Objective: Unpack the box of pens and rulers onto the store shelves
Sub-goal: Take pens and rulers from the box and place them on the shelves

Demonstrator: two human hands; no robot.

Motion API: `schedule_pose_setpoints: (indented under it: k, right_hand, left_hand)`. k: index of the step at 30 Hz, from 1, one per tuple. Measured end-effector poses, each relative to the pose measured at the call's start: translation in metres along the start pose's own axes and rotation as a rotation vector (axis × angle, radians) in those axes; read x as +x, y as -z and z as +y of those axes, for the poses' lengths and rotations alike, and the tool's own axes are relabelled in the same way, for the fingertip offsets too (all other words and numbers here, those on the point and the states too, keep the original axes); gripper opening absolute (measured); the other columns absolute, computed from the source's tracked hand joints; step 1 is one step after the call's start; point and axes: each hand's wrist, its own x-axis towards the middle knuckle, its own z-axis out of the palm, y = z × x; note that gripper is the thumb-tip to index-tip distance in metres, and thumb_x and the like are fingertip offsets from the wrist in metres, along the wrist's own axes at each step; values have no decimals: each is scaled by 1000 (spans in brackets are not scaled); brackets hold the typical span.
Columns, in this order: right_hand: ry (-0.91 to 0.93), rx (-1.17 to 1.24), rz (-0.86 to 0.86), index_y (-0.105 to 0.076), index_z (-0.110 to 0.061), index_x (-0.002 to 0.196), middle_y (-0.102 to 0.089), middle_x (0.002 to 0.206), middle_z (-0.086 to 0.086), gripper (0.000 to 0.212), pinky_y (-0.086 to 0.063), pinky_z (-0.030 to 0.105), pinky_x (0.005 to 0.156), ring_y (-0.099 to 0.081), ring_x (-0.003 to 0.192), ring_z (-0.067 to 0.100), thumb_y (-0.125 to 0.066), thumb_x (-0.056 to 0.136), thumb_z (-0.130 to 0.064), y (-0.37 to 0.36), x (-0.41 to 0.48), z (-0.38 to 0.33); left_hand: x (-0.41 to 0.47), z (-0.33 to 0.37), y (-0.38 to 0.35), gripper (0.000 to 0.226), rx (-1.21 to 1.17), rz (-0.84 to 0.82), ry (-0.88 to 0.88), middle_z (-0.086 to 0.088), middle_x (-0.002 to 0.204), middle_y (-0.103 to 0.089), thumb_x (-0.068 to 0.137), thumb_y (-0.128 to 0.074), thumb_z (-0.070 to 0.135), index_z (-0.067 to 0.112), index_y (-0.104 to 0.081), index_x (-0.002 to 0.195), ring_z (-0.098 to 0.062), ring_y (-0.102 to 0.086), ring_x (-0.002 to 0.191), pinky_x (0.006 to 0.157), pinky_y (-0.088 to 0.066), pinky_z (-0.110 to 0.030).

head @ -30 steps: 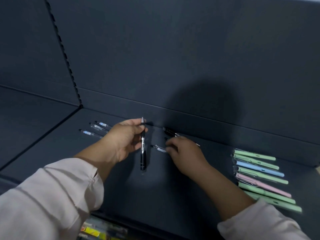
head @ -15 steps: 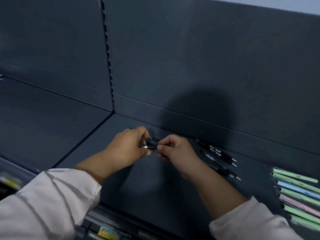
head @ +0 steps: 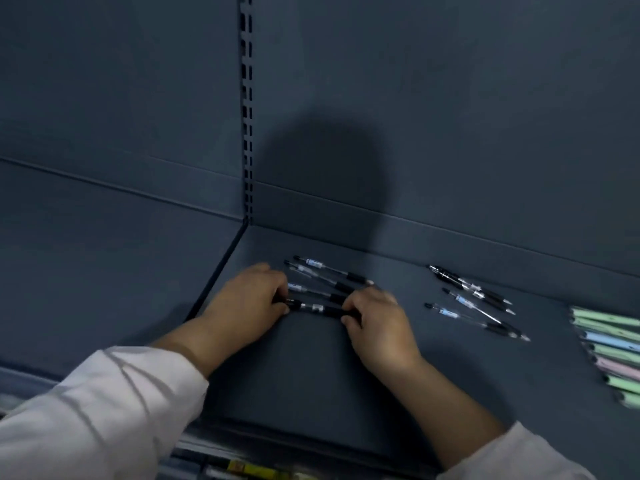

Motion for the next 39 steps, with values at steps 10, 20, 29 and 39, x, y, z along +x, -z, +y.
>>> schedule_pose_setpoints:
  k: [10,20,29,39]
  right_hand:
    - [130,-57,57,-65,-15,112,-59,118,2,26,-37,35,95,-51,112,24,-63,87,-20,5,-10,-37]
    - [454,-14,-145,-45,-17,139,-39,145,0,43,-21,33,113,-31,134,20,-46,98,-32,-14,-36,-103]
    - [68,-158,33,-62,-10,108,-56,115,12,21,-41,34,82,-51,106,31,-54,91,-19,-1,-15,-72]
    - [-13,-263,-74,-54,-13,118,-50,123,9,27,-37,41,94,-41,120,30,-52,95,-26,-3,-10,-27]
  left_hand:
    - [-42,-9,19,40,25,153,40,-1,119,-47,86,-64,30,19,-53,123,-20,-46,113,94,-41,-29]
    - [-170,-16,48,47,190,265,354,-10,117,-53,86,-64,31,12,-53,128,-31,-49,110,92,-43,-36]
    - [-208,-7,60,44,133,263,343,-2,118,-49,90,-59,34,19,-49,131,-22,-52,104,87,-44,-31]
    - [-151,30,39,41,102,159,141,-2,119,-49,92,-56,34,18,-50,129,-21,-47,112,93,-42,-31]
